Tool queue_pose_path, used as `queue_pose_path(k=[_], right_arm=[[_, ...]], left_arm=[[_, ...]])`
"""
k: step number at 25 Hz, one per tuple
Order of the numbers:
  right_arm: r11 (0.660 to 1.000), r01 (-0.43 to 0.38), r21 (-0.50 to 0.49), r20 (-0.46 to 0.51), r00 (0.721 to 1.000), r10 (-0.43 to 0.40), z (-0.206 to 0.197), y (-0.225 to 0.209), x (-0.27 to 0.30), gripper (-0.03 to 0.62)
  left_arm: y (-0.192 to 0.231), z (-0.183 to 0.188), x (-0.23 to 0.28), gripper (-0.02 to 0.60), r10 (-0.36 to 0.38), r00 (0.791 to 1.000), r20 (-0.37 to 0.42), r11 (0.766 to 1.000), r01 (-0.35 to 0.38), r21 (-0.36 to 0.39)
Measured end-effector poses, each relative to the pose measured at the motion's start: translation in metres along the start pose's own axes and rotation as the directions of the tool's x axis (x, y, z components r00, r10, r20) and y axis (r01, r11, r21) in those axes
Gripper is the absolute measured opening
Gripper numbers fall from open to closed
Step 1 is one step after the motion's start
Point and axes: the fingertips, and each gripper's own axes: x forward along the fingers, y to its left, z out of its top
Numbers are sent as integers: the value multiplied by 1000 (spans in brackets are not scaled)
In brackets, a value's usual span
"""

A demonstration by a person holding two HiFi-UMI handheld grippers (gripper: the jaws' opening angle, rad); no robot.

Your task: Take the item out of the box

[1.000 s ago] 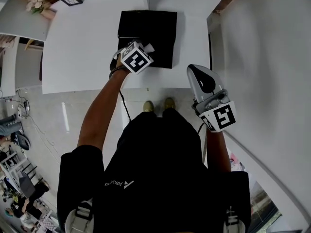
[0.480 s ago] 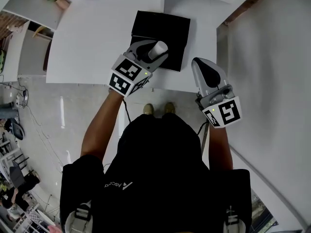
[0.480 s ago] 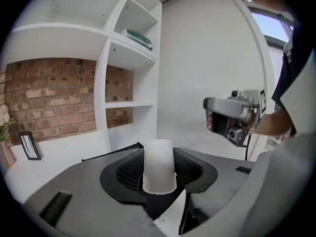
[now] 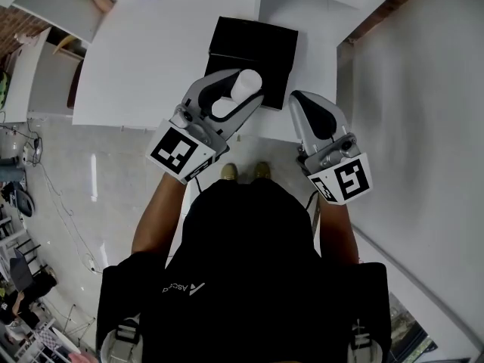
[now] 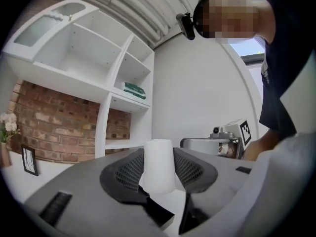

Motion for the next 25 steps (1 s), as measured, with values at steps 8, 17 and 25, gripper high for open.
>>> queue_pose_path(k=[8, 17, 25], right_arm=[[1000, 1, -3, 32, 999, 0, 7, 20, -7, 0], [1000, 3, -6, 37, 999, -3, 5, 35, -13, 0], [1000, 2, -7, 30, 1000, -2, 5, 37, -15, 0]], left_arm=[[-20, 23, -19, 181, -10, 992, 122, 1000, 12, -17], [-28, 18, -30, 181, -7, 991, 133, 1000, 10, -23], [-29, 15, -33, 181, -1, 994, 113, 1000, 4, -23]])
